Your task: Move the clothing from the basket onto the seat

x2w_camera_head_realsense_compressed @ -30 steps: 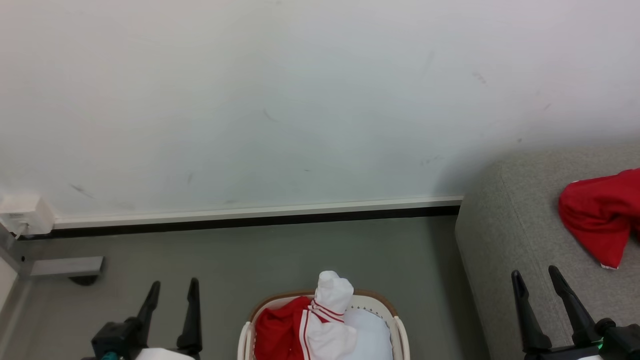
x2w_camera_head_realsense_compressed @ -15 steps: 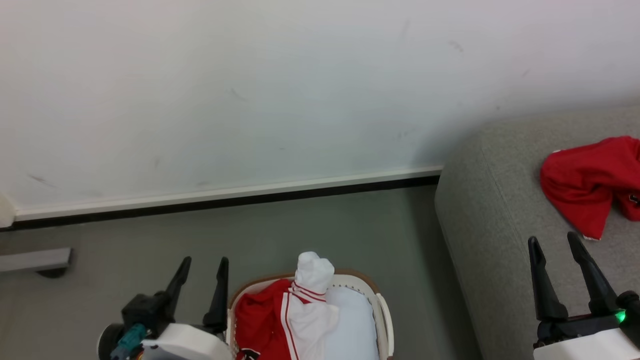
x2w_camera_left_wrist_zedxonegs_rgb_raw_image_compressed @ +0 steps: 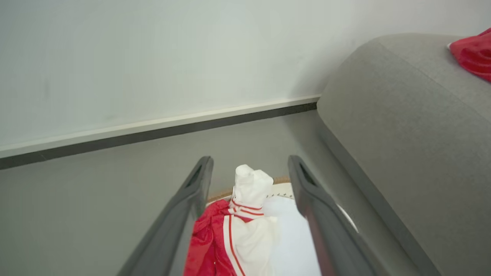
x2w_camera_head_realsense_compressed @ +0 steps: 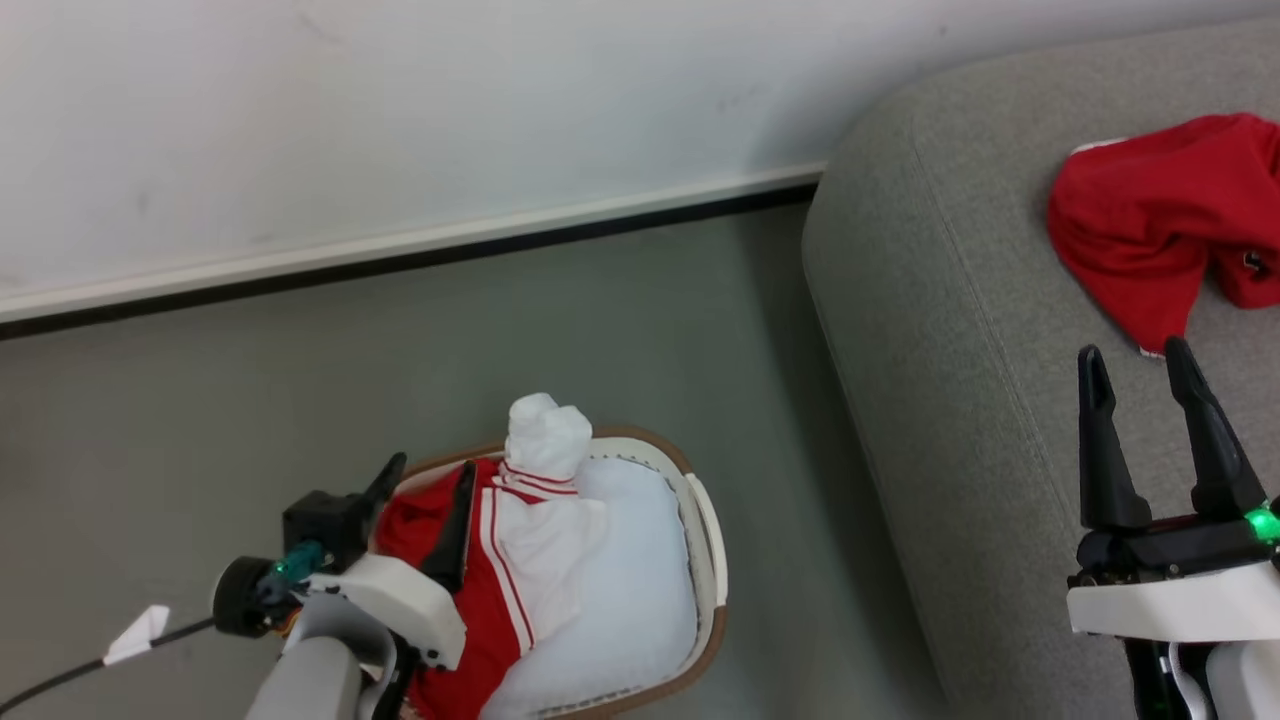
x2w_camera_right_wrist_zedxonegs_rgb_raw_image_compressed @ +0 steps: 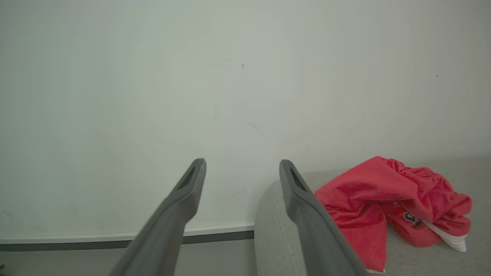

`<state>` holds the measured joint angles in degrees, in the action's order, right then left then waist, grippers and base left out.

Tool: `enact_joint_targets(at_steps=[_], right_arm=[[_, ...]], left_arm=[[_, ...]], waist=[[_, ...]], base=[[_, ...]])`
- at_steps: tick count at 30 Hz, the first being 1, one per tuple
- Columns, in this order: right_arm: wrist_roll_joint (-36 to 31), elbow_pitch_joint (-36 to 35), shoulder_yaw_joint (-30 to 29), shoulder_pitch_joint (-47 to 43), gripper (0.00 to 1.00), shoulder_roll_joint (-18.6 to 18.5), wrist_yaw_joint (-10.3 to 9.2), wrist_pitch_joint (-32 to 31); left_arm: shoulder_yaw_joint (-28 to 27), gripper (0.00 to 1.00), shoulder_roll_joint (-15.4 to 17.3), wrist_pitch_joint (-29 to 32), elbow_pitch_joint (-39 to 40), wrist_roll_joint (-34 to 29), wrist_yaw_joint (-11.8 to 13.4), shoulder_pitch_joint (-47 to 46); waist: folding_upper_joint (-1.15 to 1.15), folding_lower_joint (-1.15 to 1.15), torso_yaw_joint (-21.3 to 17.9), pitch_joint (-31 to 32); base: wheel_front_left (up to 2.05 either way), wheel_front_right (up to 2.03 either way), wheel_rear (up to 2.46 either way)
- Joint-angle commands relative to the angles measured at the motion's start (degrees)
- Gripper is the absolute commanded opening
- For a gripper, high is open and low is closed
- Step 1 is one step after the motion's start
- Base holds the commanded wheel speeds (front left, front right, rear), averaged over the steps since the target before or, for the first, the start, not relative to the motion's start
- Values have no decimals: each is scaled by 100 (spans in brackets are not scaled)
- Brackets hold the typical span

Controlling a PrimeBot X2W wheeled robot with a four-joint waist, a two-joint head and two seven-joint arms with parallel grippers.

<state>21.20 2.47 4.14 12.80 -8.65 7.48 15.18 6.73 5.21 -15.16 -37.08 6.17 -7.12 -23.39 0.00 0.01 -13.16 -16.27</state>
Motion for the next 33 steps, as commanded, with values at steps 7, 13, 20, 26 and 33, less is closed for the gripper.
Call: enact_joint_targets(at_steps=[7, 13, 20, 26, 33], right_arm=[[61, -229, 74, 451, 100, 223, 4, -3], [135, -422, 119, 753, 100, 406, 4, -2], [172, -687, 210, 975, 100, 537, 4, -3], [281, -832, 247, 1087, 100, 579, 4, -2], [638, -1000, 313, 1188, 100, 581, 4, -3]], left_arm=[[214, 100, 282, 31, -1247, 60, -36, -794], [504, 100, 437, 231, -2229, 191, -24, -1403], [695, 100, 666, 667, -3094, 375, -26, -1974], [816, 100, 912, 1129, -3467, 295, -21, -2297], [978, 100, 1134, 1610, -3603, 181, 32, -2458]], waist=[[0, -1, -535, -1028], [0, -1, -810, -1569], [0, -1, -1151, -2169], [0, -1, -1403, -2584], [0, -1, -1578, -2917]], base=[[0, 0, 0], [0, 0, 0], [0, 0, 0], [0, 0, 0], [0, 0, 0]])
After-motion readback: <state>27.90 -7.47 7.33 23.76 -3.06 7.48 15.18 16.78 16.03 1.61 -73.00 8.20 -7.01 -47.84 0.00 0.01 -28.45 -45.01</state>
